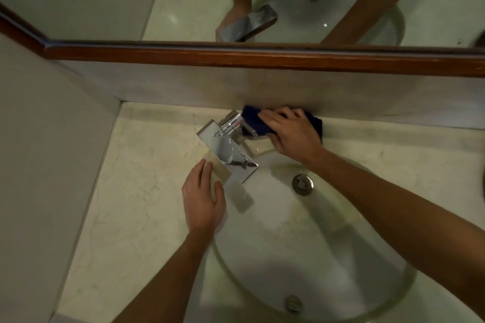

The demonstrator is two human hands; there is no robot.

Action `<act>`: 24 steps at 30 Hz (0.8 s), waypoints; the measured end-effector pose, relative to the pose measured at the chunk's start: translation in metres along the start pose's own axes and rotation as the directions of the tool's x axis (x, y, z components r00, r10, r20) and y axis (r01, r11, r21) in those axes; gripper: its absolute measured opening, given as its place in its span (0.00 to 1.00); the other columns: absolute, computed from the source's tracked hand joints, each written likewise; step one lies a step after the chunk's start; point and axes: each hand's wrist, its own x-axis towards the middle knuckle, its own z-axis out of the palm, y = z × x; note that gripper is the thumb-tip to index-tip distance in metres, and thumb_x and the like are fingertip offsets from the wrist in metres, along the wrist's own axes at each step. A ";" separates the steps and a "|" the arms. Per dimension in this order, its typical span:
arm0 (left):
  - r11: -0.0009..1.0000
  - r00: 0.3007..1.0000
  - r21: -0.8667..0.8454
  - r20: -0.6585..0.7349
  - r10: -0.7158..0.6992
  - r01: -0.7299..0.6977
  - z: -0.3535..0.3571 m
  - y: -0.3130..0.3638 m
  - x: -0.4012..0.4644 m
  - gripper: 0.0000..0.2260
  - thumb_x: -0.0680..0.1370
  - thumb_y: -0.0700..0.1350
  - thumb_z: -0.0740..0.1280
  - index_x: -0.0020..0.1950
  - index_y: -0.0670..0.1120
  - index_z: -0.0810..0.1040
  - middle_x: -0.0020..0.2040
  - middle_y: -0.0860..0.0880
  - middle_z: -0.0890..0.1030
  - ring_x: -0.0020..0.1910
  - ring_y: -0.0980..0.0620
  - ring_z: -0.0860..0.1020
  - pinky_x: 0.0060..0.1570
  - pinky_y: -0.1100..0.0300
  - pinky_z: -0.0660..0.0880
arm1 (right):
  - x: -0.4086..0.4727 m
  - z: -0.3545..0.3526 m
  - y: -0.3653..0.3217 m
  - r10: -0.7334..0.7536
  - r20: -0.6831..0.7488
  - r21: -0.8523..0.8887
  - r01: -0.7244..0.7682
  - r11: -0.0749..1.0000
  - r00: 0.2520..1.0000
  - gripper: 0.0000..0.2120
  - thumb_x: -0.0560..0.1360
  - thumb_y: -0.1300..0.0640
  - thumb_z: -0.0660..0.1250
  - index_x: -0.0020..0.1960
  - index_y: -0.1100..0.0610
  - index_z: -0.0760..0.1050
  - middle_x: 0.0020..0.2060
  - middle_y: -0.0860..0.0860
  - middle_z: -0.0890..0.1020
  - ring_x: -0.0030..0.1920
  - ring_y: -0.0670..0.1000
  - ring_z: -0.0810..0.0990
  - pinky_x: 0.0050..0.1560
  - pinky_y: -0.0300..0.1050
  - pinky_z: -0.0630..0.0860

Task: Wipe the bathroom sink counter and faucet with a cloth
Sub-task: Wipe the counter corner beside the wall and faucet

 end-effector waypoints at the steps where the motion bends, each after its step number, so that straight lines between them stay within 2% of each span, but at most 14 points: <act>1: 1.000 1.000 -0.002 0.000 0.001 -0.001 0.000 0.000 0.000 0.26 0.81 0.52 0.57 0.77 0.43 0.71 0.77 0.47 0.70 0.76 0.49 0.66 0.75 0.54 0.59 | -0.012 -0.005 0.013 0.017 0.003 0.001 -0.017 1.000 1.000 0.26 0.76 0.53 0.68 0.73 0.56 0.74 0.68 0.50 0.79 0.59 0.56 0.77 0.56 0.53 0.69; 4: 1.000 1.000 -0.007 -0.015 0.023 -0.023 0.000 -0.002 0.000 0.25 0.80 0.51 0.58 0.76 0.43 0.71 0.77 0.46 0.70 0.75 0.48 0.67 0.74 0.55 0.60 | -0.052 -0.020 0.053 0.081 -0.035 -0.013 -0.082 0.997 0.996 0.25 0.76 0.51 0.66 0.72 0.55 0.75 0.67 0.49 0.80 0.58 0.56 0.77 0.54 0.53 0.69; 9: 0.999 0.999 -0.007 -0.033 0.043 -0.043 0.001 -0.001 -0.001 0.26 0.80 0.51 0.59 0.75 0.41 0.72 0.76 0.45 0.71 0.74 0.46 0.68 0.72 0.56 0.60 | -0.137 -0.053 0.116 0.243 -0.111 -0.017 -0.247 0.969 0.963 0.25 0.75 0.52 0.64 0.71 0.55 0.76 0.66 0.54 0.81 0.55 0.61 0.78 0.52 0.56 0.71; 11: 0.999 0.998 -0.002 -0.039 0.053 -0.053 0.002 -0.002 -0.001 0.26 0.80 0.51 0.60 0.75 0.41 0.72 0.75 0.44 0.71 0.74 0.45 0.69 0.73 0.53 0.63 | -0.161 -0.064 0.134 0.319 -0.113 -0.002 -0.321 0.947 0.941 0.24 0.77 0.49 0.61 0.72 0.55 0.76 0.66 0.55 0.81 0.54 0.64 0.78 0.54 0.59 0.72; 13: 0.998 0.997 -0.011 -0.053 0.063 -0.064 0.003 -0.004 0.000 0.25 0.79 0.51 0.62 0.74 0.40 0.73 0.74 0.44 0.72 0.73 0.45 0.70 0.72 0.48 0.68 | -0.171 -0.066 0.137 0.373 -0.105 0.023 -0.373 0.928 0.922 0.24 0.79 0.48 0.59 0.72 0.55 0.75 0.67 0.56 0.80 0.55 0.65 0.78 0.58 0.61 0.70; 16: 0.997 0.996 -0.024 -0.066 0.065 -0.067 0.005 -0.006 0.000 0.25 0.79 0.49 0.65 0.74 0.40 0.73 0.74 0.44 0.73 0.73 0.44 0.71 0.71 0.48 0.69 | -0.165 -0.057 0.116 0.459 -0.123 0.064 -0.454 0.889 0.880 0.23 0.79 0.51 0.61 0.73 0.55 0.73 0.68 0.55 0.79 0.58 0.64 0.75 0.63 0.60 0.66; 19: 0.998 0.996 -0.013 -0.068 0.065 -0.066 0.007 -0.004 -0.001 0.25 0.79 0.49 0.65 0.75 0.40 0.72 0.75 0.44 0.72 0.73 0.44 0.70 0.72 0.48 0.67 | -0.135 -0.043 0.086 0.410 -0.084 0.075 -0.405 0.911 0.908 0.25 0.78 0.52 0.61 0.74 0.54 0.72 0.69 0.54 0.78 0.58 0.63 0.74 0.62 0.59 0.66; 22: 0.998 0.995 -0.011 -0.074 0.061 -0.062 0.006 -0.003 -0.002 0.25 0.79 0.50 0.64 0.75 0.41 0.72 0.75 0.44 0.71 0.74 0.45 0.69 0.73 0.50 0.65 | -0.077 -0.023 0.048 0.269 -0.044 0.050 -0.267 0.963 0.962 0.25 0.76 0.52 0.65 0.74 0.53 0.72 0.70 0.51 0.78 0.57 0.60 0.74 0.60 0.57 0.67; 24: 0.998 0.995 -0.015 -0.077 0.064 -0.066 0.006 -0.002 -0.002 0.25 0.79 0.50 0.64 0.74 0.41 0.73 0.75 0.44 0.72 0.74 0.45 0.69 0.73 0.51 0.65 | -0.033 -0.007 0.017 0.179 -0.021 0.077 -0.177 0.981 0.984 0.25 0.77 0.53 0.66 0.73 0.52 0.73 0.70 0.49 0.78 0.59 0.58 0.75 0.62 0.55 0.66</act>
